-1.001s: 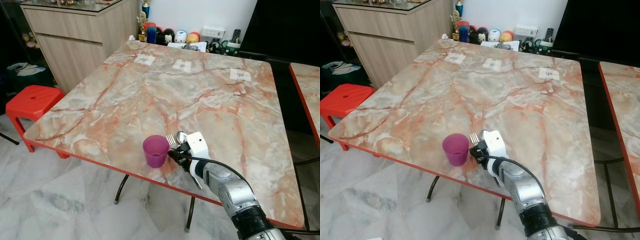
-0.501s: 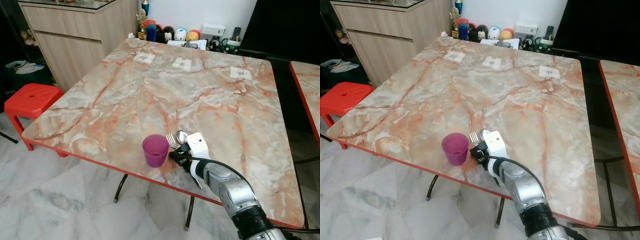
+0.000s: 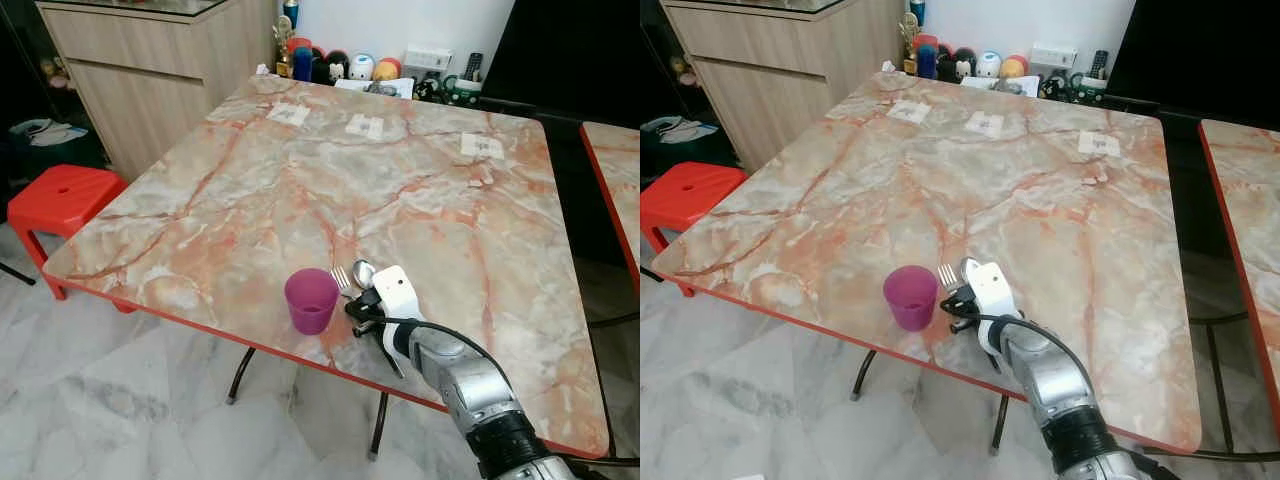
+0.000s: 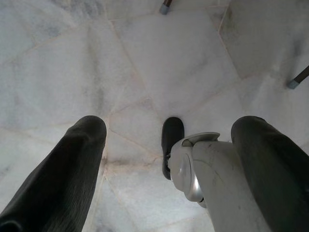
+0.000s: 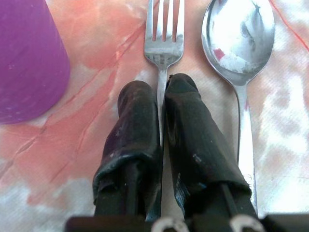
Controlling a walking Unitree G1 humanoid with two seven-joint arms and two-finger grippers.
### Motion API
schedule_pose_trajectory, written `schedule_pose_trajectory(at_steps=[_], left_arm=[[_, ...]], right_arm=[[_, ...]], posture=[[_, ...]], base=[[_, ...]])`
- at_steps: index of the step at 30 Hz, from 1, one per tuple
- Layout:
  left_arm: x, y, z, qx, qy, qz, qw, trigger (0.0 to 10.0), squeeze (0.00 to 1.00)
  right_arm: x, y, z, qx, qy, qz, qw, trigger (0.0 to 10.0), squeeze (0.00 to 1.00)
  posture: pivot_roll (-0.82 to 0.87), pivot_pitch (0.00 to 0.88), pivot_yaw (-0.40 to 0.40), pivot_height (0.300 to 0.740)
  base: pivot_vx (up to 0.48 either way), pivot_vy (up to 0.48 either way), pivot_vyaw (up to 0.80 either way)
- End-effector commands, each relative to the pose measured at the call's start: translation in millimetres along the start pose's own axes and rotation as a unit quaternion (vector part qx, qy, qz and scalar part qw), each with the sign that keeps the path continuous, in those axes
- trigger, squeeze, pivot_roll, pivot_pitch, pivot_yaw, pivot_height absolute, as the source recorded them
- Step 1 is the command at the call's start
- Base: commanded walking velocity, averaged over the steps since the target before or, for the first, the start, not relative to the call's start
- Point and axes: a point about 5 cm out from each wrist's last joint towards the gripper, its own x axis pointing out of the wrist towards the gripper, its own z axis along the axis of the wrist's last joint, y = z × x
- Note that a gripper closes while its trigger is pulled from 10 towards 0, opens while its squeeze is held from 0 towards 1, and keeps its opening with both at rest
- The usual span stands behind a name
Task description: Setting the table
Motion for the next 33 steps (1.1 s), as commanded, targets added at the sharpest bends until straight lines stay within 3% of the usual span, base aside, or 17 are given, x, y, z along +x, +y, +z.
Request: schedule_pose_trajectory(at_steps=[1,20,21,22,33], left_arm=[[-2.3,-0.8,-8.7,0.001,0.020,-0.002,1.000,10.0,0.00],[-2.3,-1.3,-9.2,-0.001,0.022,-0.003,1.000,10.0,0.00],[-2.4,-1.3,-9.3,-0.001,0.023,-0.003,1.000,10.0,0.00],[-2.4,-1.4,-9.4,-0.001,0.023,-0.003,1.000,10.0,0.00],[-2.2,-1.8,-9.2,0.000,0.023,-0.004,1.000,10.0,0.00]], right_arm=[[-0.2,-1.3,-12.8,-0.002,0.024,-0.005,1.000,10.0,0.00],[2.4,0.7,-20.9,-0.010,0.037,0.001,0.999,10.0,0.00],[2.3,0.9,-20.4,-0.011,0.035,0.002,0.999,3.5,0.00],[2.1,1.1,-19.3,-0.011,0.031,0.002,0.999,0.0,0.00],[2.7,4.0,-15.5,-0.009,0.016,0.010,1.000,0.0,0.00]], posture=[[0.05,0.159,-0.040,0.740],[0.05,0.159,-0.042,0.740],[0.05,0.160,-0.042,0.740],[0.05,0.160,-0.042,0.740],[0.05,0.156,-0.043,0.740]], base=[[0.000,0.000,0.00],[0.000,0.000,0.00],[0.000,0.000,0.00],[0.000,0.000,0.00],[0.000,0.000,0.00]])
